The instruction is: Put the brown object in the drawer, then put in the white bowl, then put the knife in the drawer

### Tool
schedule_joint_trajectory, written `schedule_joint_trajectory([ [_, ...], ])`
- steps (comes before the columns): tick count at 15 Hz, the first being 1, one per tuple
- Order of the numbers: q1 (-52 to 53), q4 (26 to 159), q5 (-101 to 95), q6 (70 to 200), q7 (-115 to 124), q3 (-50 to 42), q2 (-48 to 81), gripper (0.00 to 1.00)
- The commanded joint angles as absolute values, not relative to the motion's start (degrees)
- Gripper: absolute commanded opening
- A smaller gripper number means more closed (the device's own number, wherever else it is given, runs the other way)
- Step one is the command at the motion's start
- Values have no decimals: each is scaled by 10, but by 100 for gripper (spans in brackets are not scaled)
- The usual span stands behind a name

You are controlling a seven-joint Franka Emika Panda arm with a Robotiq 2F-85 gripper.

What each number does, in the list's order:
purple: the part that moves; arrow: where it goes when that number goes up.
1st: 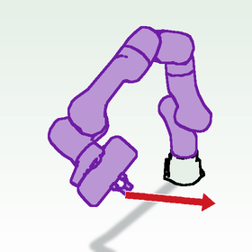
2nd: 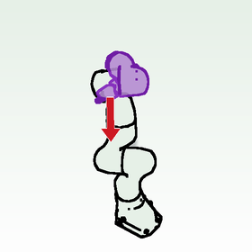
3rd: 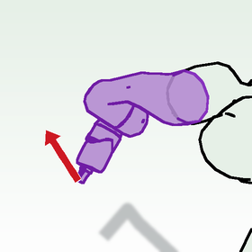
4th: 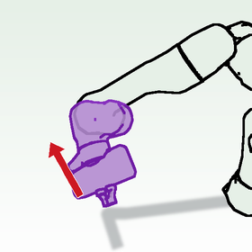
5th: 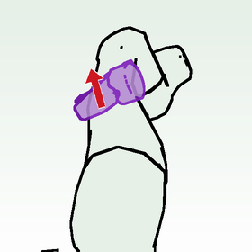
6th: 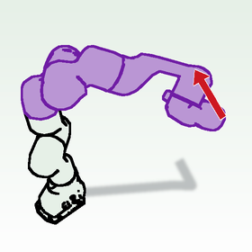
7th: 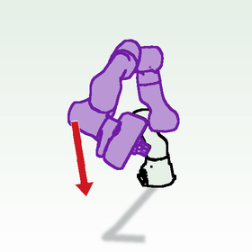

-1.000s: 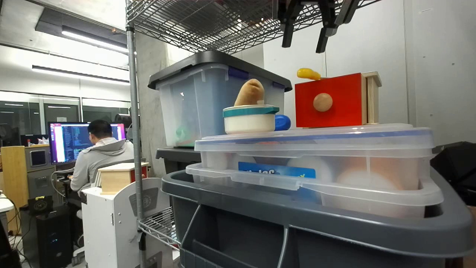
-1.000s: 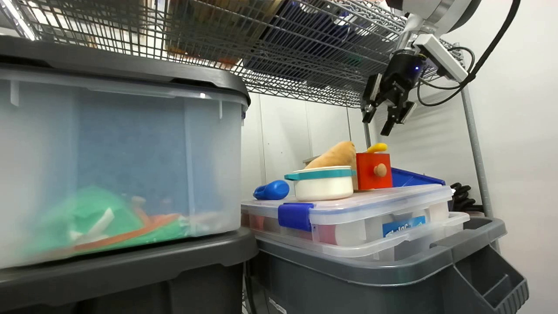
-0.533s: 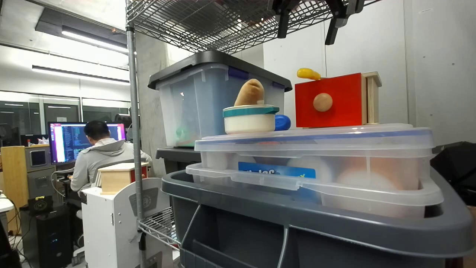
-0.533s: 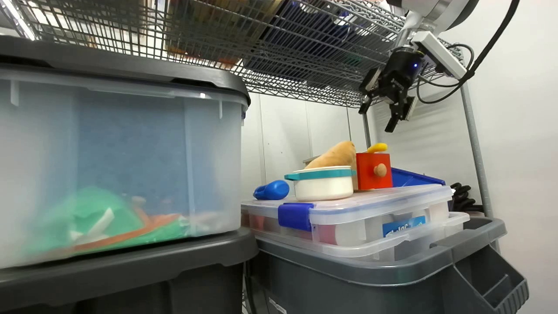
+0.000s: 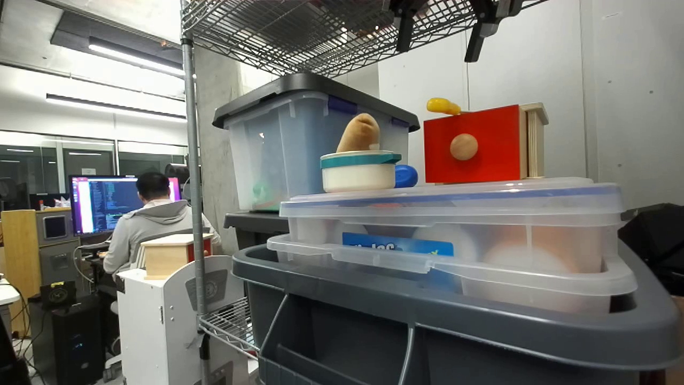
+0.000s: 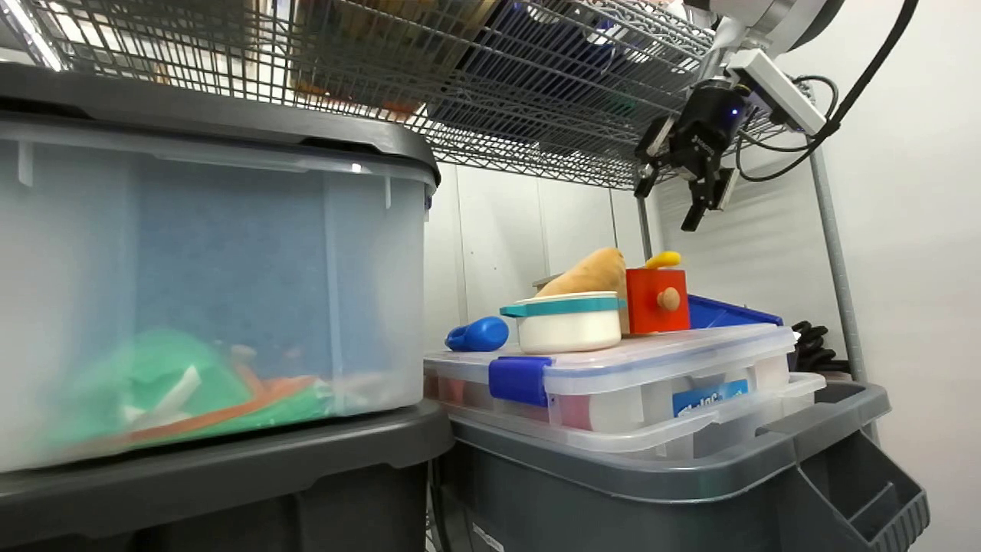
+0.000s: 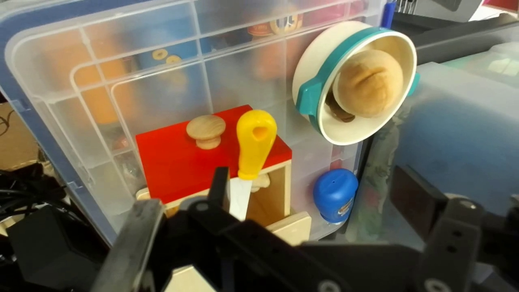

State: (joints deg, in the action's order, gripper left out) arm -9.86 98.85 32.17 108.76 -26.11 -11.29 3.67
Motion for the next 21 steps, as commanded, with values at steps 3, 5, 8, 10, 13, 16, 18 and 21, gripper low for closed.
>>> schedule_joint_trajectory([
  [3, -105, 982, 302, 1068, -242, -106, 34, 100],
  [5, -105, 992, 294, 1073, -240, -106, 27, 100],
  [8, -105, 1010, 284, 1075, -241, -106, 13, 100],
  [10, -104, 1030, 276, 1081, -243, -107, -3, 100],
  [13, -102, 1061, 264, 1078, -247, -108, -33, 100],
  [16, -97, 1100, 257, 1074, -251, -109, -76, 100],
  [18, -91, 1131, 248, 1076, -252, -107, -106, 100],
  [21, -81, 1174, 235, 1073, -251, -106, -151, 100],
])
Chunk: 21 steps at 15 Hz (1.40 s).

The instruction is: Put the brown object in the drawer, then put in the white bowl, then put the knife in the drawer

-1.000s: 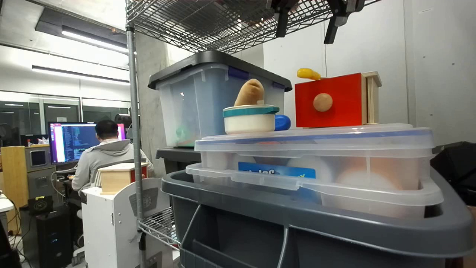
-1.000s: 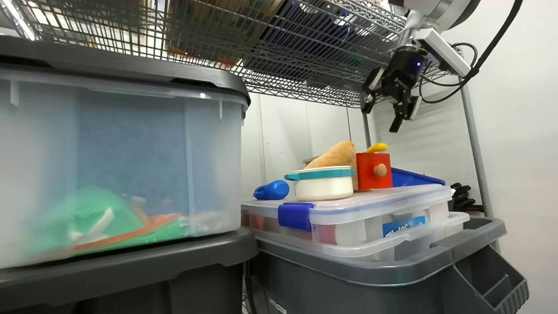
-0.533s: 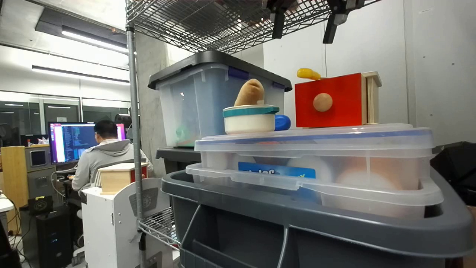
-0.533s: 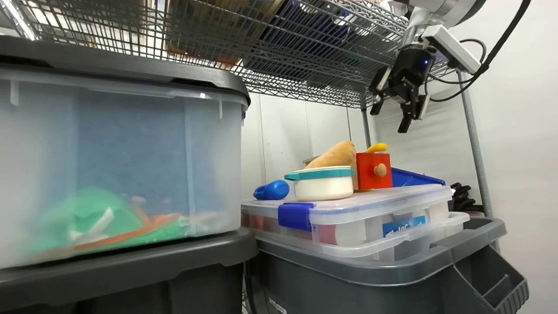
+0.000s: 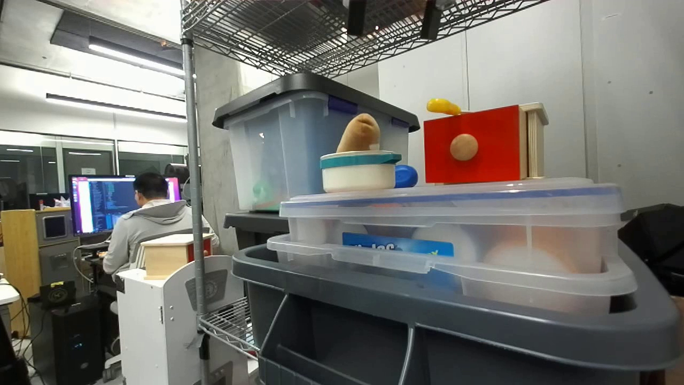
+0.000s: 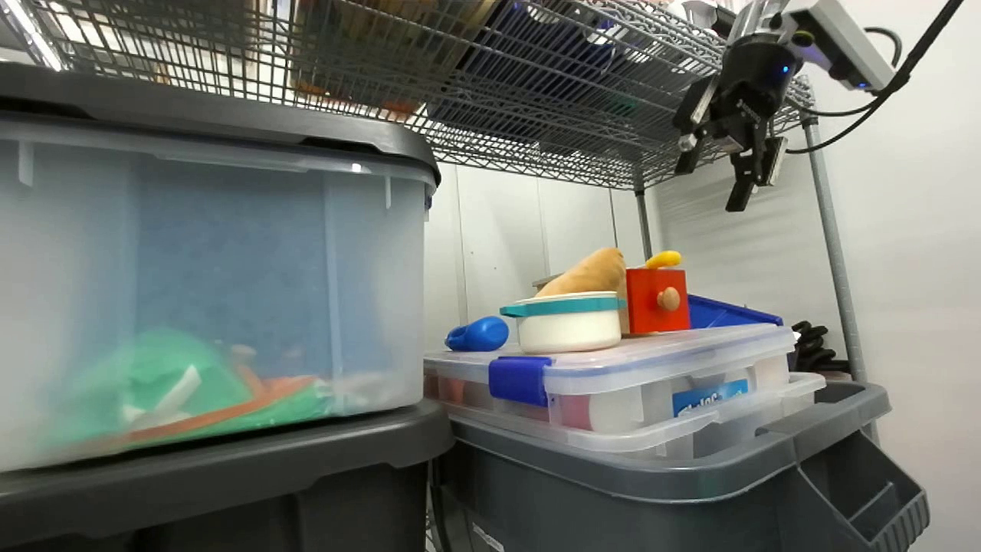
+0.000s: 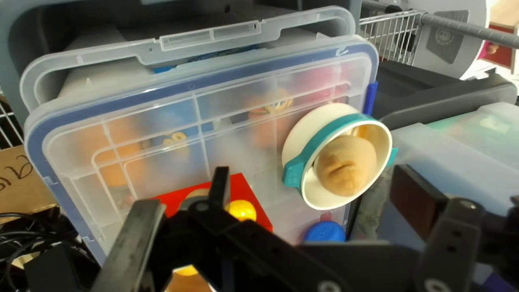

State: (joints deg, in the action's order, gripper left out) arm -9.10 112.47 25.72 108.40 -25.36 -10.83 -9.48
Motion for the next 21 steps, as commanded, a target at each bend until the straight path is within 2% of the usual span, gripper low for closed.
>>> schedule_joint_trajectory([
  [1, -76, 1187, 232, 1069, -252, -105, -164, 100],
  [12, -47, 1275, 127, 976, -247, -94, -279, 100],
  [21, -54, 1317, -12, 1088, -248, -95, -268, 100],
])
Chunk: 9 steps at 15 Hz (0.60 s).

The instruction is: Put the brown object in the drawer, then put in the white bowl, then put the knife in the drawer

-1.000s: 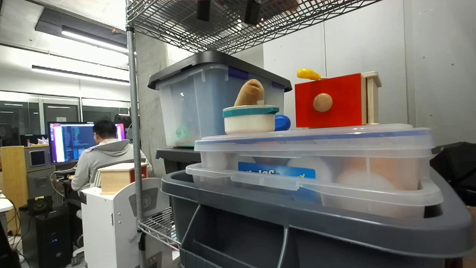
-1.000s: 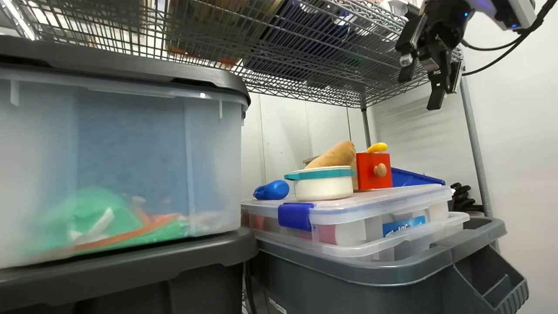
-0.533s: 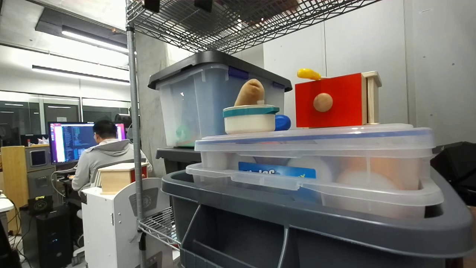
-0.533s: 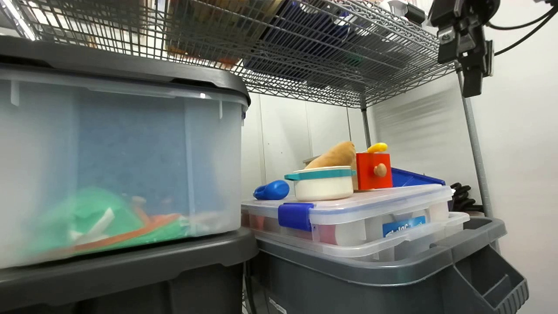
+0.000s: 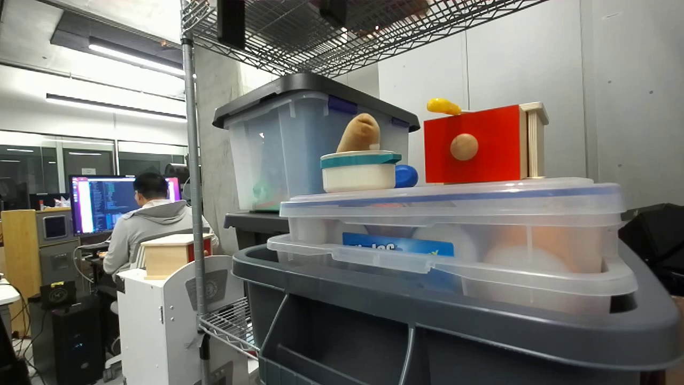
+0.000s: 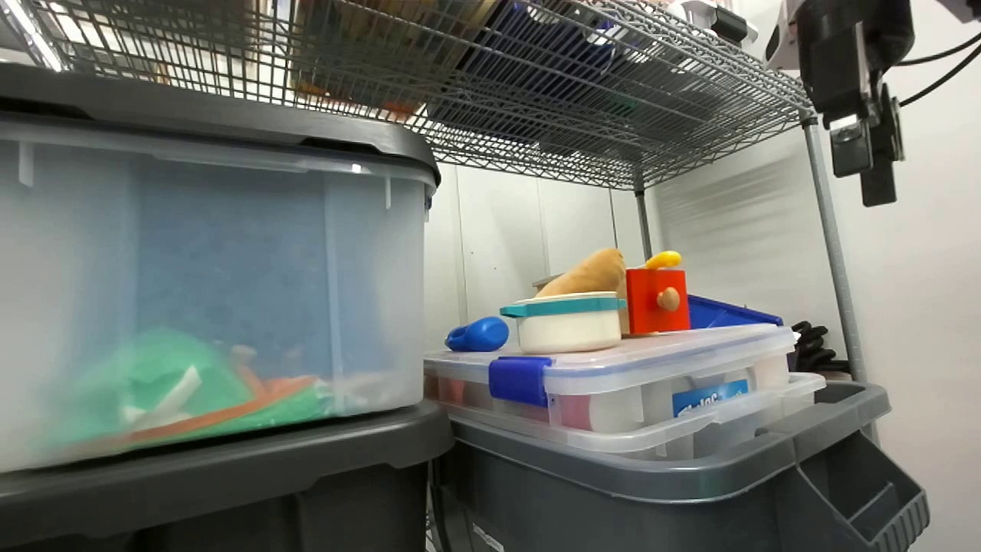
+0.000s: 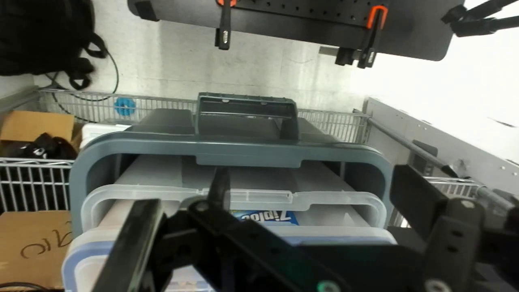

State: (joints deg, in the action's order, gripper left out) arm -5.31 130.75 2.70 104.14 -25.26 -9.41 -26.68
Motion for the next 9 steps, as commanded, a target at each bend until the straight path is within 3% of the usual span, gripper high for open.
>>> schedule_joint_trajectory([
  [1, -55, 1319, -20, 1109, -245, -97, -265, 100],
  [9, -50, 1324, -13, 1145, -238, -108, -258, 100],
])
